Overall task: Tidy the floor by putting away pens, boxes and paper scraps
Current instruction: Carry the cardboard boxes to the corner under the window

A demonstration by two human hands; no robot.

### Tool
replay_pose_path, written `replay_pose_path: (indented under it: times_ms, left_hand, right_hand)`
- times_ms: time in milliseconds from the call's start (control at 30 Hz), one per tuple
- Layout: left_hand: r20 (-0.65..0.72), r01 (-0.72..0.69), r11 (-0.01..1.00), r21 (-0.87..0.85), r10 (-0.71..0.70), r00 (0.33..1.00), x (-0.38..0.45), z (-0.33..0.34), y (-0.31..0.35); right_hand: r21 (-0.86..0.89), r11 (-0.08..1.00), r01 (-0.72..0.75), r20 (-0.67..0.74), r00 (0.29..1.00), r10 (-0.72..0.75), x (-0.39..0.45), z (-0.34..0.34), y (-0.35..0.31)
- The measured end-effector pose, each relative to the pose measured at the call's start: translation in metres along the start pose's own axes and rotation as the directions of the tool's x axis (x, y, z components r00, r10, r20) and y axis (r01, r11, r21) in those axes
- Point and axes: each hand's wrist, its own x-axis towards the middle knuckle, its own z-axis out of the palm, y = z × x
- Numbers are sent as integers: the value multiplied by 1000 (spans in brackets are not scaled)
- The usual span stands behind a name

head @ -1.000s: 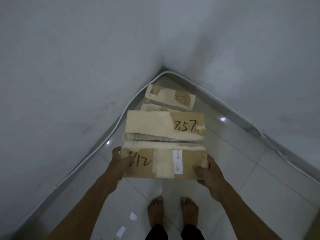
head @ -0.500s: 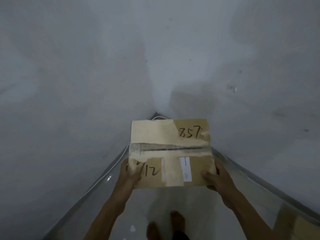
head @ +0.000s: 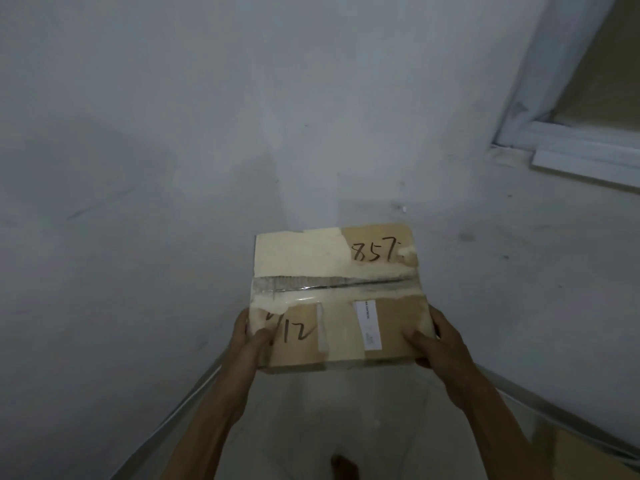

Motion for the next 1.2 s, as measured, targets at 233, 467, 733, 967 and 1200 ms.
replay_pose_path:
  times_ms: [233,467,733,967,1200]
  left_hand:
    - [31,-82,997,1,82,996,-72,13,0]
    - [139,-120,991,55,112,984,-112,50,-6]
    - [340,-134,985,105,92,936,-145,152,-16]
    - [458,-109,984,139,34,888,-177,277,-41]
    - [480,16,987,158,-91,873,-222,439,-90]
  right_hand:
    - [17,999,32,-56,998,-31,-85,-34,12]
    - [34,998,46,-138,990,-41,-145,-85,35]
    - [36,998,58,-315,948,-43,-193,-189,62]
    - [92,996,18,-434,901,24,-225,-311,93]
    - [100,993,-68,-461,881,107,-240,-475,133]
